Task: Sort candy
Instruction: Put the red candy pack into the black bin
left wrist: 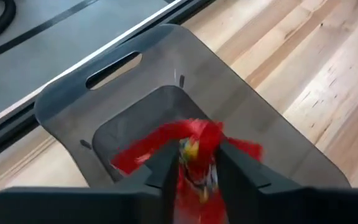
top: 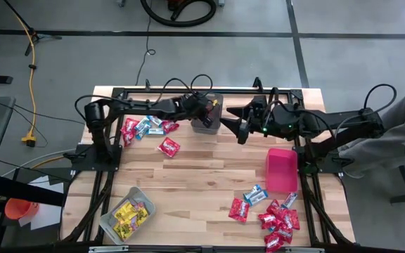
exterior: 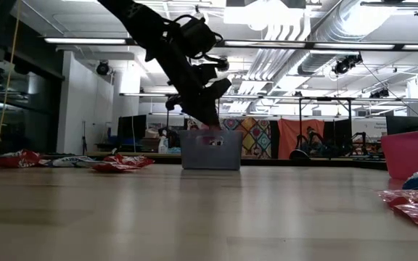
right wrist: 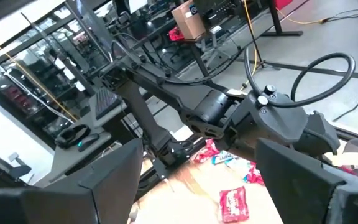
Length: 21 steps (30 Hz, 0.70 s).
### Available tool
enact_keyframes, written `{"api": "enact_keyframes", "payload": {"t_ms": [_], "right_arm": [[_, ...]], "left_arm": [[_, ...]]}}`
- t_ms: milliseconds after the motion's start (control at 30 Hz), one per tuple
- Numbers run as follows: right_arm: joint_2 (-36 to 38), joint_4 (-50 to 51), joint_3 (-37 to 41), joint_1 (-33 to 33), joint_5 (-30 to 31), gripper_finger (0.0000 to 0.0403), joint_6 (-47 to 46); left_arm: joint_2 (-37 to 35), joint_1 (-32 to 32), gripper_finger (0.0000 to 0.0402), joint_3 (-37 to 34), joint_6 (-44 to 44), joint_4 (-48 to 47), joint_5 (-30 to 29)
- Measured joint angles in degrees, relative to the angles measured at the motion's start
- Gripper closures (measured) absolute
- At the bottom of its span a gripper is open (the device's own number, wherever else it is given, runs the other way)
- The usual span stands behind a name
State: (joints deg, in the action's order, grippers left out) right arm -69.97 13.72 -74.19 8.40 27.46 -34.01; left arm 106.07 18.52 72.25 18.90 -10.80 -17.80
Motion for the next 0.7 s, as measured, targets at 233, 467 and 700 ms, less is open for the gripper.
{"api": "enact_keyframes", "payload": {"t_ms": [233,467,700], "right_arm": [[0.0,0.38,0.0,-0.17,0.05,0.0096,0.63],[0.0,0.56,0.0,-0.17,0.07,0.0096,0.85],[-0.02,2.06,0.0,-0.17,0.04,0.0096,0.49]], "left_arm": [[-3.89,0.0,0.0229,-0.07,-1.59,-3.6,1.27],[-18.24,-1.24,0.0207,-0.36,-3.38,-14.87,3.14],[-34.23,-8.99,0.0206,-12.82,2.61,-13.81,-2.63]]}}
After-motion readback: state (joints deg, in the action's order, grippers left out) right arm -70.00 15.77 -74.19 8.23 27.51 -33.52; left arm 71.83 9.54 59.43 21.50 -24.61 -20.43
